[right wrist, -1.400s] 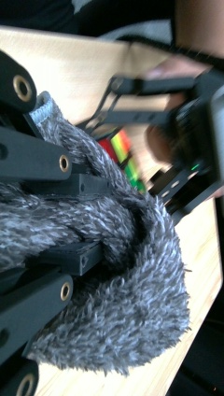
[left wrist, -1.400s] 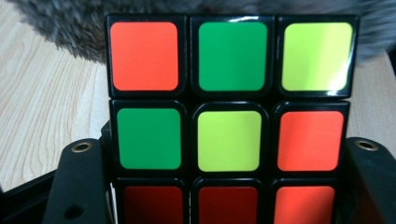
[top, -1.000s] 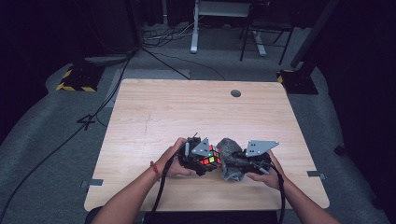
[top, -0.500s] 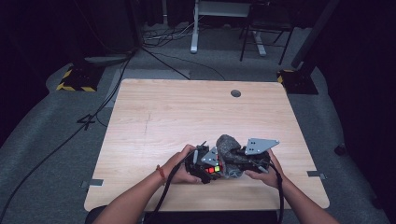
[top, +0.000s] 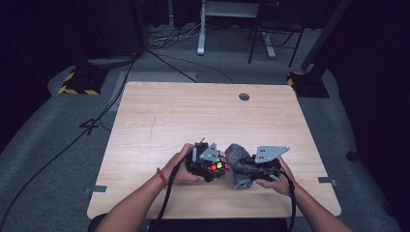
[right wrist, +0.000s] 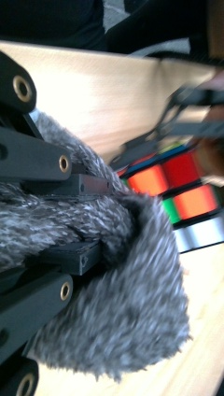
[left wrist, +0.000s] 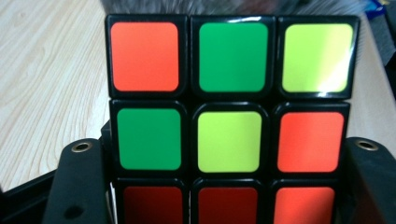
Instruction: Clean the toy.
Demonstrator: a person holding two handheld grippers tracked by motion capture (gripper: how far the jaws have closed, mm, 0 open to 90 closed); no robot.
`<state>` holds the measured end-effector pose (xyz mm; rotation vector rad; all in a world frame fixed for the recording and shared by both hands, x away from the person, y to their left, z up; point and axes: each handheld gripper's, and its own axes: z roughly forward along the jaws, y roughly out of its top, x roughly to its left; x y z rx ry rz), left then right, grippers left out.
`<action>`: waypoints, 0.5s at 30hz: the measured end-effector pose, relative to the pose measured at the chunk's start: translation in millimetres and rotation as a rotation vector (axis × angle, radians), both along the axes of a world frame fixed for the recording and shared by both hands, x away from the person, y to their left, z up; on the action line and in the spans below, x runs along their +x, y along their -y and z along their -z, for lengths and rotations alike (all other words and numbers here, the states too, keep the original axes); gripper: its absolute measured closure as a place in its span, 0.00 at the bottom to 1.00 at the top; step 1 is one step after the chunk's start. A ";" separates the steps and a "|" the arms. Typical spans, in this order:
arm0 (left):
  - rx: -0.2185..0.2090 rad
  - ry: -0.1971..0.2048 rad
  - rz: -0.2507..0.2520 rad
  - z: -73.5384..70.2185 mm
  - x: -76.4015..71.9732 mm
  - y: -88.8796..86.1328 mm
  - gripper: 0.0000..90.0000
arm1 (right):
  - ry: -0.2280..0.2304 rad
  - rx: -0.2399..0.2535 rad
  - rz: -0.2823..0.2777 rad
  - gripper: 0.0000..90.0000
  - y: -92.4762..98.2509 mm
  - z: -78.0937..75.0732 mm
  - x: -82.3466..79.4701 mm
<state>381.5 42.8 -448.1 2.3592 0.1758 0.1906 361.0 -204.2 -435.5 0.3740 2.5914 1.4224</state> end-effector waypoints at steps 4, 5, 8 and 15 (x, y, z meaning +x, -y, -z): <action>0.035 -0.013 0.035 7.9 -2.2 9.4 0.37 | 0.023 0.024 -0.002 0.80 -6.3 -8.9 -5.6; 0.047 -0.008 0.045 9.5 -3.9 11.9 0.37 | 0.034 0.015 0.008 0.81 -8.1 -10.4 -6.1; 0.047 -0.009 0.054 10.1 -5.8 14.0 0.37 | 0.042 0.001 0.028 0.81 -9.3 -10.4 -4.2; 0.010 0.004 0.020 2.8 -3.3 6.9 0.37 | 0.041 -0.010 0.107 0.80 3.7 -7.7 10.4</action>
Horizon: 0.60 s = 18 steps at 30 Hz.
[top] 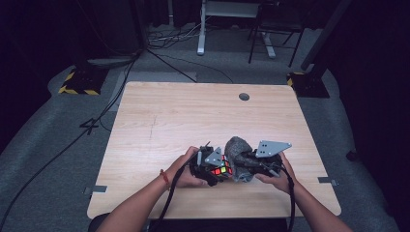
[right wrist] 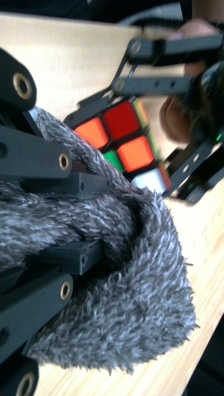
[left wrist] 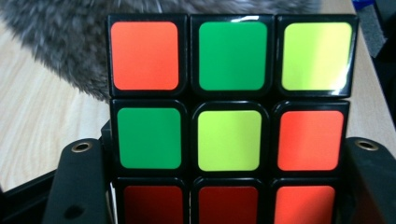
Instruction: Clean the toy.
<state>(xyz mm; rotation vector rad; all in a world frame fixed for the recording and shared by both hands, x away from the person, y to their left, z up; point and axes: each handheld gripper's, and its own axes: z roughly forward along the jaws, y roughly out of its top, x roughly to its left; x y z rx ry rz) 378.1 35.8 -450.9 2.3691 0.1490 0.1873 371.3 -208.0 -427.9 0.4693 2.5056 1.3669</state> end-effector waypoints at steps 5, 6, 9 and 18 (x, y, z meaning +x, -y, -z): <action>-0.013 -0.001 -0.058 0.0 9.3 -13.1 0.37 | -0.007 -0.001 0.050 0.80 13.3 1.0 9.5; -0.019 -0.009 -0.073 0.8 11.6 -15.7 0.37 | -0.011 -0.004 0.052 0.79 15.8 1.8 11.4; -0.011 -0.009 -0.100 3.6 17.8 -21.3 0.37 | -0.022 -0.018 0.074 0.79 22.7 5.0 17.3; 0.012 -0.052 -0.159 15.3 33.8 -42.0 0.37 | -0.063 -0.048 0.120 0.78 44.6 16.9 30.3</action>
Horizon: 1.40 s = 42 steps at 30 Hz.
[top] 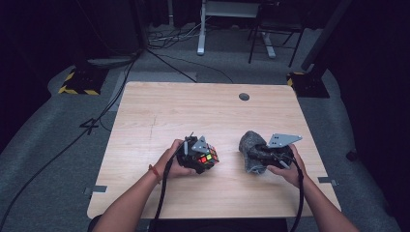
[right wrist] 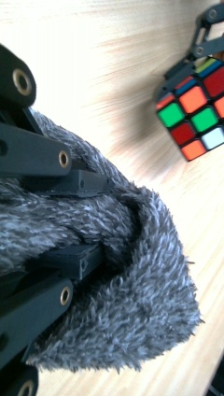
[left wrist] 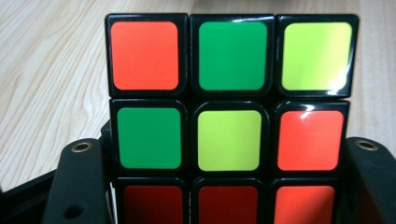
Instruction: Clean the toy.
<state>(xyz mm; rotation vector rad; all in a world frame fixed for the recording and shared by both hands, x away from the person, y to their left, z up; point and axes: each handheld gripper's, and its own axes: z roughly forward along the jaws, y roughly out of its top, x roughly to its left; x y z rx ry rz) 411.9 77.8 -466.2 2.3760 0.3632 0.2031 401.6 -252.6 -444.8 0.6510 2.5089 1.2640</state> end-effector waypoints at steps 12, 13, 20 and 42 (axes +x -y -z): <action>0.050 -0.053 -0.034 18.5 10.3 -5.9 0.37 | -0.069 -0.049 0.064 0.74 25.2 25.8 22.1; 0.050 -0.056 -0.031 20.1 10.7 -5.4 0.37 | -0.075 -0.052 0.065 0.74 26.1 28.0 23.6; 0.019 -0.077 -0.044 23.2 12.6 -5.3 0.36 | -0.101 -0.063 0.063 0.69 27.3 35.1 26.7; 0.052 0.007 -0.084 7.1 1.4 -17.4 0.18 | -0.114 -0.158 0.099 0.28 37.6 18.4 25.4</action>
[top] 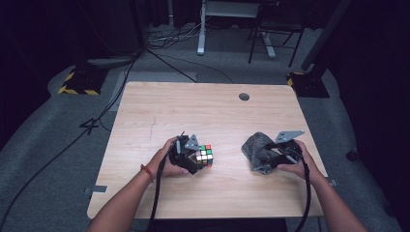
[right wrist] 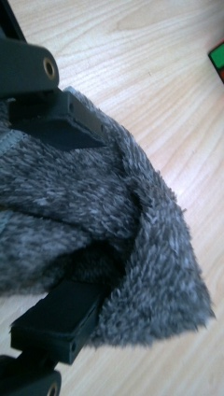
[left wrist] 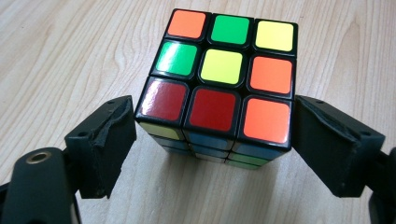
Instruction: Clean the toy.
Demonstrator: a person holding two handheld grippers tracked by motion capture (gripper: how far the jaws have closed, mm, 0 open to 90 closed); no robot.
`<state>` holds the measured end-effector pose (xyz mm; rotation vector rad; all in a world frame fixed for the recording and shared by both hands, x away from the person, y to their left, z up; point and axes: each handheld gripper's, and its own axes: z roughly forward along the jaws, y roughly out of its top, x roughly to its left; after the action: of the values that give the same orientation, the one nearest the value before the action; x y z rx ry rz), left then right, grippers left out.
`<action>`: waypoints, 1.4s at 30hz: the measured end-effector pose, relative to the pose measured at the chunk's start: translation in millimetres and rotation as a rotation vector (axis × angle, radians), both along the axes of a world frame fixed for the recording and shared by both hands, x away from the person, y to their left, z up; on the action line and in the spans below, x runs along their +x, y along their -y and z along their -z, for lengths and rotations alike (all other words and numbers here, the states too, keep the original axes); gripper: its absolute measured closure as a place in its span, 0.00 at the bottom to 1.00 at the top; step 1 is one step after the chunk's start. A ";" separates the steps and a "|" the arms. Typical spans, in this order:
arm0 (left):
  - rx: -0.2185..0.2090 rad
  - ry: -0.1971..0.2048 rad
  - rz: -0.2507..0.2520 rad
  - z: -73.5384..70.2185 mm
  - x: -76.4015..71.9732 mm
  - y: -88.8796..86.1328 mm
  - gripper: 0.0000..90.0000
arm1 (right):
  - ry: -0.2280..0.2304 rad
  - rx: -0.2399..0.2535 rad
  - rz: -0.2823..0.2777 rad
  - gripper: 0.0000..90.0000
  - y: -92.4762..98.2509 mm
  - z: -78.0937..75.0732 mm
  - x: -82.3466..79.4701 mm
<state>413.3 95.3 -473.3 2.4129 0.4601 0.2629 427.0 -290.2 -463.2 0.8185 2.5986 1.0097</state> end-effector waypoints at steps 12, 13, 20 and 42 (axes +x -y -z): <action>-0.012 0.051 -0.038 -1.1 -17.2 -25.3 0.18 | 0.045 0.008 0.019 0.29 19.5 -2.8 -18.6; -0.005 0.050 -0.041 -0.5 -18.4 -27.4 0.18 | 0.040 0.004 0.016 0.29 20.6 -1.2 -20.1; 0.023 0.051 -0.061 3.9 -27.5 -42.5 0.18 | 0.042 0.015 0.028 0.28 32.2 5.6 -31.7; -0.030 -0.031 -0.150 24.4 -43.3 -101.3 0.18 | 0.017 0.062 0.170 0.24 87.5 36.6 -64.0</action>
<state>370.0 196.5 -497.7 2.3589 0.6563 0.2817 363.1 -377.7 -499.8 1.0214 2.4461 1.0472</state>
